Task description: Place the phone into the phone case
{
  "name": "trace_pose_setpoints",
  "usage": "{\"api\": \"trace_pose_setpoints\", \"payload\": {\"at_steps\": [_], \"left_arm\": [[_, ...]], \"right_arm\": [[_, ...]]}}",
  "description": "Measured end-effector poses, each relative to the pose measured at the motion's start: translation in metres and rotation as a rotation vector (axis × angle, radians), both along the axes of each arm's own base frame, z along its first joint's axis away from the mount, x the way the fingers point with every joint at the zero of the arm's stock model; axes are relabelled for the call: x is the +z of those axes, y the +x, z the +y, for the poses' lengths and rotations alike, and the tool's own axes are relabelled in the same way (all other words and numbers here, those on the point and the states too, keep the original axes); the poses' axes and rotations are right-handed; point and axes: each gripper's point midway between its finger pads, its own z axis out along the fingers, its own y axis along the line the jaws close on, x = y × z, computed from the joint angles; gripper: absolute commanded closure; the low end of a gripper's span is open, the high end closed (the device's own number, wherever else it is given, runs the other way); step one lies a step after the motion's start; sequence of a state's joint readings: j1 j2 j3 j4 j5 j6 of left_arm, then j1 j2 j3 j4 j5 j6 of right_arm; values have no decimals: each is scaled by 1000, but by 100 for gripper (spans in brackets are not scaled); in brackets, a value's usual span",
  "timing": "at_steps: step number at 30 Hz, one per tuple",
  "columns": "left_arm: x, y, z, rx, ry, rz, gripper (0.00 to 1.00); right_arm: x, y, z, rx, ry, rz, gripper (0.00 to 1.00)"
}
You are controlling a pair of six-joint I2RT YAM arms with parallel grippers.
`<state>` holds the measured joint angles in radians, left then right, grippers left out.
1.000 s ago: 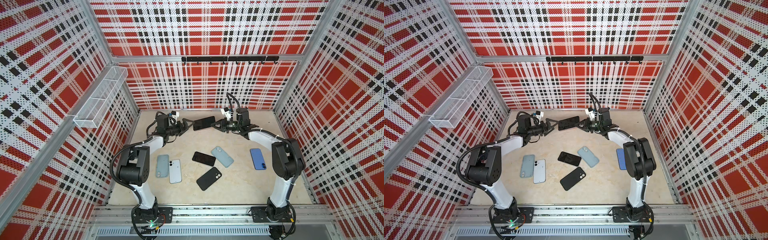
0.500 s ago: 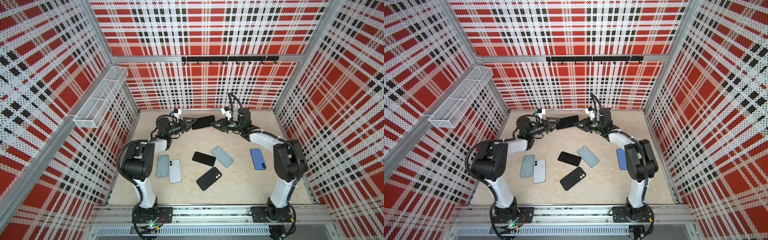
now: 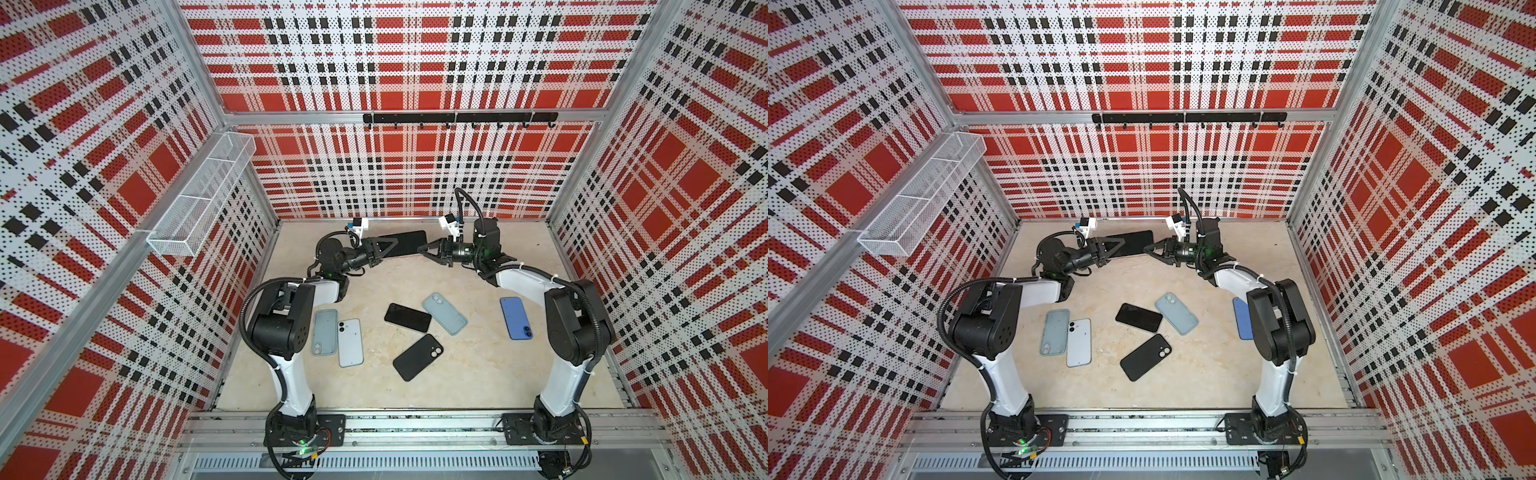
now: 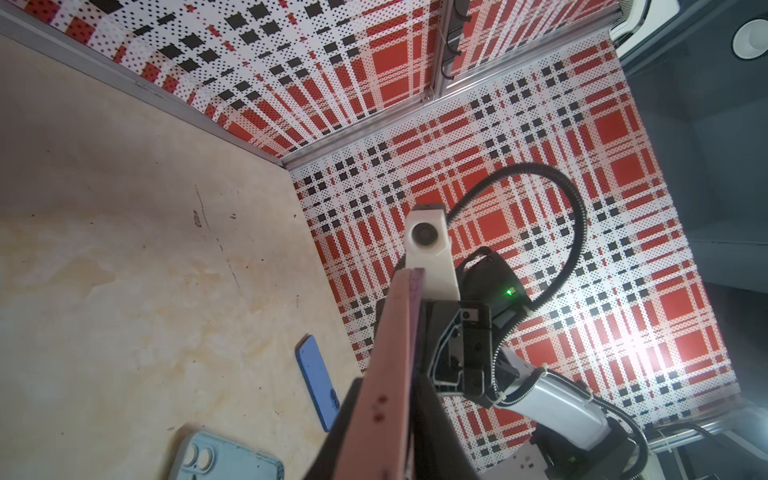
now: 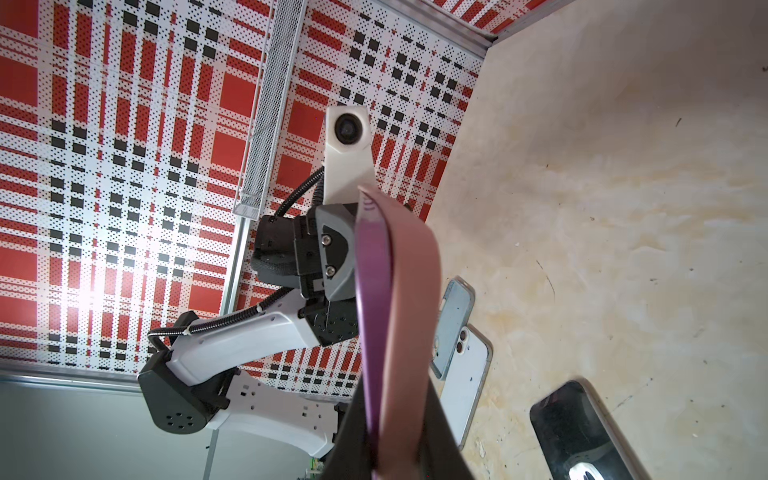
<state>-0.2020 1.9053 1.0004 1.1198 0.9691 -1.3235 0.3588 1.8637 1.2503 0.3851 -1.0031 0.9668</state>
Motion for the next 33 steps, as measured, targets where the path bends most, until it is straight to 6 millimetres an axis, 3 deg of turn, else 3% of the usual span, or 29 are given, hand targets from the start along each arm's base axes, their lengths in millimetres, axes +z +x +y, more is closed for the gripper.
{"api": "trace_pose_setpoints", "payload": {"at_steps": [6, 10, 18, 24, 33], "left_arm": [[7, -5, 0, -12, -23, -18, 90], [6, -5, -1, -14, -20, -24, 86], [0, -6, -5, -18, 8, -26, 88], [-1, -6, -5, -12, 17, -35, 89], [-2, -5, -5, -8, 19, -29, 89]], "right_arm": [[2, -1, -1, 1, 2, -2, 77], [3, 4, -4, -20, 5, 0, 69], [14, 17, -12, -44, 21, -23, 60], [15, 35, -7, -47, 42, -21, 63], [14, 47, -5, -60, 58, -18, 81]]}}
